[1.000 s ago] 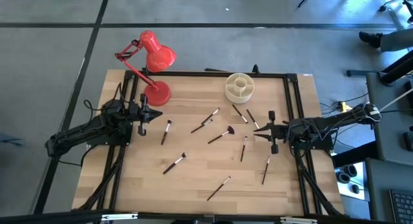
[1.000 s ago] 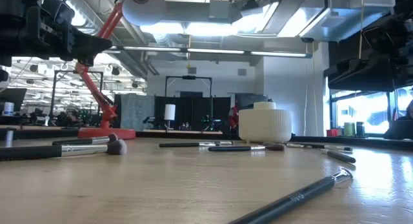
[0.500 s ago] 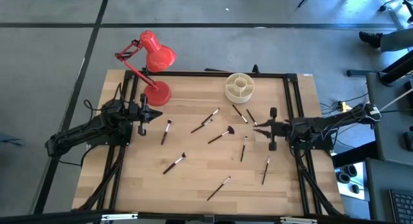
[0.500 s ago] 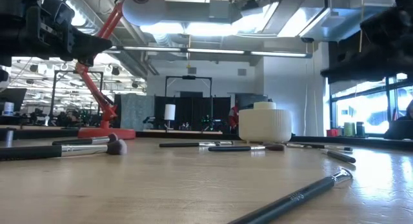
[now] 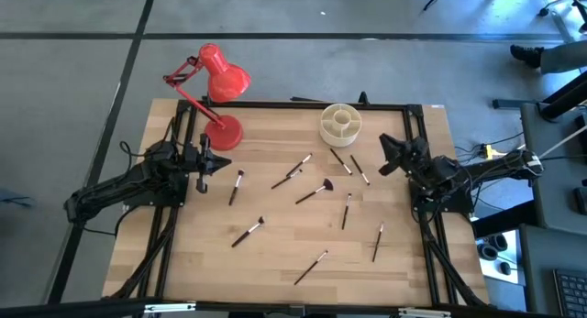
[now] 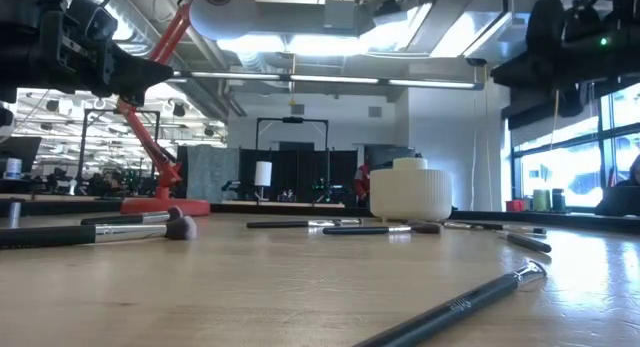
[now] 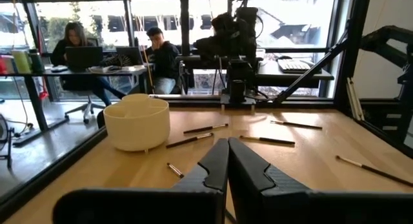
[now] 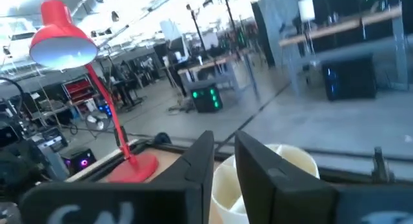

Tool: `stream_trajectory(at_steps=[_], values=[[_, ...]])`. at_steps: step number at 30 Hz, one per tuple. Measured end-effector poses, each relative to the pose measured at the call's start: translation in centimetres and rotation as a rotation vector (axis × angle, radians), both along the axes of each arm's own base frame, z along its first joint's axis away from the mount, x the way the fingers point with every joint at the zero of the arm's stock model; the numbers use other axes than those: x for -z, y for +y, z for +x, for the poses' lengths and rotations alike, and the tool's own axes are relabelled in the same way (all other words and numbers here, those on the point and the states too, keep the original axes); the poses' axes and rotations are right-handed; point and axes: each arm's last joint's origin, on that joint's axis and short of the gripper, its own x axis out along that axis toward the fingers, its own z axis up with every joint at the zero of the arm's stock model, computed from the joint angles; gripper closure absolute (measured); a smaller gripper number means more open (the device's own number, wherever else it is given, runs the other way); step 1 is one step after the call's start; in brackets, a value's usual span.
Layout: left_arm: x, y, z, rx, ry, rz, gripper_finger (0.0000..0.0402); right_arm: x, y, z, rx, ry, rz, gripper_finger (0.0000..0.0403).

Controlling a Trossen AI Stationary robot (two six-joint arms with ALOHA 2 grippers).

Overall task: Put items in baskets/containers
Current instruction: Put the black eyeshadow brush into the white organizer

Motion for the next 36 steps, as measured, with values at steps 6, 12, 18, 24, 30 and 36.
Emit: stream_trajectory(at_steps=[6, 12, 18, 24, 30, 36], values=[[-0.6, 0.4, -0.1, -0.173, -0.035, 0.163, 0.0396, -2.5, -0.6, -0.1, 0.027, 0.132, 0.161, 0.0338], [-1.1, 0.6, -0.2, -0.248, -0.083, 0.169, 0.0396, -3.6, -1.2, 1.2, -0.052, 0.308, 0.374, 0.0338], [-1.8, 0.5, -0.4, -0.252, -0.155, 0.190, 0.0396, -1.3, -1.4, 3.8, -0.192, 0.504, 0.568, 0.0338], [-1.9, 0.6, -0.4, -0.253, -0.159, 0.186, 0.0396, 0.7, -1.6, 5.2, -0.249, 0.670, 0.646, 0.0338], [-1.9, 0.6, -0.4, -0.250, -0.167, 0.148, 0.0396, 2.3, -1.8, 5.9, -0.289, 0.723, 0.849, 0.0338], [-1.5, 0.9, -0.2, -0.328, -0.148, 0.135, 0.0396, 4.1, -2.5, 6.1, -0.272, 0.843, 1.006, 0.0309]])
